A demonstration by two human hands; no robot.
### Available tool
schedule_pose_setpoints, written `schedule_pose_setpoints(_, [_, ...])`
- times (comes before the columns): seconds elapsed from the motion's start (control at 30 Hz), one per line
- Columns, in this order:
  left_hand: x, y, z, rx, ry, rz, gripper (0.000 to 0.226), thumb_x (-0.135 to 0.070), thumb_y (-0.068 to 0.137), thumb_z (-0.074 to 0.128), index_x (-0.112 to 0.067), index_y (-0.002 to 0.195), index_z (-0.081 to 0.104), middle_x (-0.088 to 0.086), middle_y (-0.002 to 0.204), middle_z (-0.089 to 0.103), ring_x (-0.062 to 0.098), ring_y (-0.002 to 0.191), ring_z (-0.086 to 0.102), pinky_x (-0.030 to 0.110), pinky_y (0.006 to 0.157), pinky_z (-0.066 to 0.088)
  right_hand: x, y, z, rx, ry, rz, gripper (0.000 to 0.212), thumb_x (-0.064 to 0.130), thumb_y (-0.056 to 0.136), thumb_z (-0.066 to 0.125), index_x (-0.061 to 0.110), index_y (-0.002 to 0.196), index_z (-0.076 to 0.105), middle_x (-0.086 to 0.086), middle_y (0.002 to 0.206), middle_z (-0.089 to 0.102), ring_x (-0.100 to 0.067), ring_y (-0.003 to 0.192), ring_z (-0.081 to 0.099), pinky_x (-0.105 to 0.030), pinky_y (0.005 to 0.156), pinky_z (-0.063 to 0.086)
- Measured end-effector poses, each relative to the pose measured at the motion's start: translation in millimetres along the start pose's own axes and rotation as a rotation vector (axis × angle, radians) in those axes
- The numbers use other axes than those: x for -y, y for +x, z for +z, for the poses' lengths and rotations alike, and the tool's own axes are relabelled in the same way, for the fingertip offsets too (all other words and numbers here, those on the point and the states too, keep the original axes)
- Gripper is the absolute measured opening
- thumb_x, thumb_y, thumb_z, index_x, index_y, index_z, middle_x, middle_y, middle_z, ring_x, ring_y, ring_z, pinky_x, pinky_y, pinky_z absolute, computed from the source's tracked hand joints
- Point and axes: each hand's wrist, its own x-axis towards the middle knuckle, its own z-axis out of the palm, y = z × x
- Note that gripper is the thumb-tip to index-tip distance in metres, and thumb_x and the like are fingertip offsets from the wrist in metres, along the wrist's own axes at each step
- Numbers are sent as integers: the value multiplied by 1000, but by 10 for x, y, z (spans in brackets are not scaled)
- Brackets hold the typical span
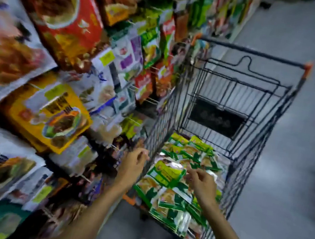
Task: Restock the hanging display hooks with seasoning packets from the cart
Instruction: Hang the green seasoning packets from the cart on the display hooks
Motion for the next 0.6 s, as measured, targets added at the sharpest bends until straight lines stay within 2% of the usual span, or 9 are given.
schedule_pose_setpoints(0.07, [217,149,318,133,42,-16,25,-14,100,44,-1,97,66,13,90,70,29,82,63,35,70,45,-413,93,-7,-66,-15,122,31,14,96,54,-2,76,71,-17,76,71,-33,74,67,-42,72,52])
schedule_pose_setpoints(0.13, [480,287,624,236,96,-35,26,-16,100,45,-1,99,66,16,91,69,32,85,63,38,72,46,-772,161,40,-114,-30,222,32,13,97,52,0,71,67,-17,71,67,-31,71,65,-37,65,48])
schedule_pose_setpoints(0.2, [731,406,898,310,156,-71,27,-17,99,46,-1,108,66,19,95,69,32,90,63,41,76,50,-1091,240,122,-158,-63,303,37,12,96,51,-2,62,60,-23,66,63,-35,65,61,-33,58,35])
schedule_pose_setpoints(0.23, [857,459,1027,349,174,-81,26,-16,99,46,-1,111,64,21,97,68,33,91,63,44,78,50,-1231,282,167,-179,-85,343,39,14,96,50,-8,65,60,-29,69,63,-39,67,61,-31,58,30])
schedule_pose_setpoints(0.3, [1097,551,1245,415,203,-116,23,-12,99,44,0,110,61,23,96,66,34,90,62,43,80,50,-1474,368,256,-199,-113,406,40,17,98,48,-14,77,63,-33,79,64,-43,77,62,-31,59,30])
schedule_pose_setpoints(0.4, [1408,686,1470,421,275,-143,20,-10,98,46,-6,112,59,17,95,64,30,89,61,38,78,50,-1765,544,346,-260,-167,459,36,20,99,48,-9,86,65,-27,85,67,-38,82,63,-34,62,39])
schedule_pose_setpoints(0.47, [1578,760,1589,404,326,-179,28,-7,95,50,0,121,58,20,108,64,33,98,60,34,82,47,-1917,667,374,-305,-225,487,28,18,98,50,-4,91,65,-23,89,67,-36,84,63,-34,66,41])
schedule_pose_setpoints(0.53, [1711,812,1696,389,355,-225,34,-5,92,54,5,124,55,25,118,58,35,109,54,24,80,35,-2036,789,393,-317,-297,516,21,16,97,51,0,93,63,-21,92,67,-34,87,62,-32,65,36])
schedule_pose_setpoints(0.6, [1822,849,1774,397,460,-258,44,-13,92,58,1,132,46,23,133,48,34,121,45,26,90,34,-2126,904,408,-340,-359,547,22,18,96,53,-3,100,60,-23,101,64,-35,96,60,-32,69,38])
